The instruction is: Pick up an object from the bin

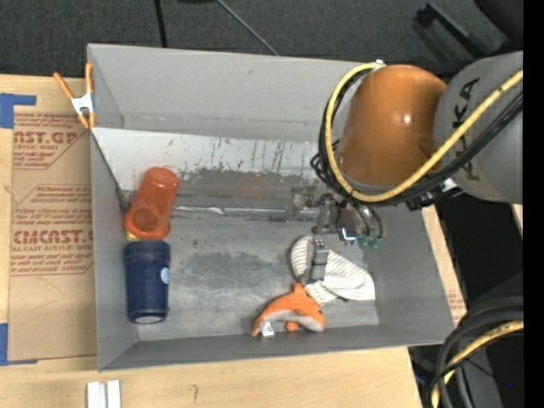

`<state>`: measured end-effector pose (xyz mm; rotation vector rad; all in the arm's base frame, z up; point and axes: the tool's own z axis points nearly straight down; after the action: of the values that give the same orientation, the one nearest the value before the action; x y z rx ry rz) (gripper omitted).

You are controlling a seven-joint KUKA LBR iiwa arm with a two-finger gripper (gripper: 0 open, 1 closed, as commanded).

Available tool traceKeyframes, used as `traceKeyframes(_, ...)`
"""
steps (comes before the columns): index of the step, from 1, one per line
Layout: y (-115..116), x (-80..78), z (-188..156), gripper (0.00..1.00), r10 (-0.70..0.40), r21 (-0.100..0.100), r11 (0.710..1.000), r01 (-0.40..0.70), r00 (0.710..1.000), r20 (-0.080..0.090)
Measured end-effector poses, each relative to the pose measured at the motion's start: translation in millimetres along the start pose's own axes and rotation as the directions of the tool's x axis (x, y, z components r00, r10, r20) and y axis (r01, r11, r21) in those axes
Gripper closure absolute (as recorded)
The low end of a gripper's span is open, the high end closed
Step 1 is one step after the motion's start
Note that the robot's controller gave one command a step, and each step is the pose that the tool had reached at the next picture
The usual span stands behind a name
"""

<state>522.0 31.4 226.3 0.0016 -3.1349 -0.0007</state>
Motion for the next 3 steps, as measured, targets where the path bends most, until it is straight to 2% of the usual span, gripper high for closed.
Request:
traceKeyframes(1,-0.1,-1.4,-4.7,0.0,0.0,-0.001,1.0,0.0,1.0,0.008)
traceKeyframes(2,-4.5,10.0,41.6,0.0,-0.152,0.002,0.988,0.152,0.988,0.01)
traceKeyframes(3,-40.0,41.3,70.0,0.0,-0.16,0.001,0.987,0.16,0.987,0.003)
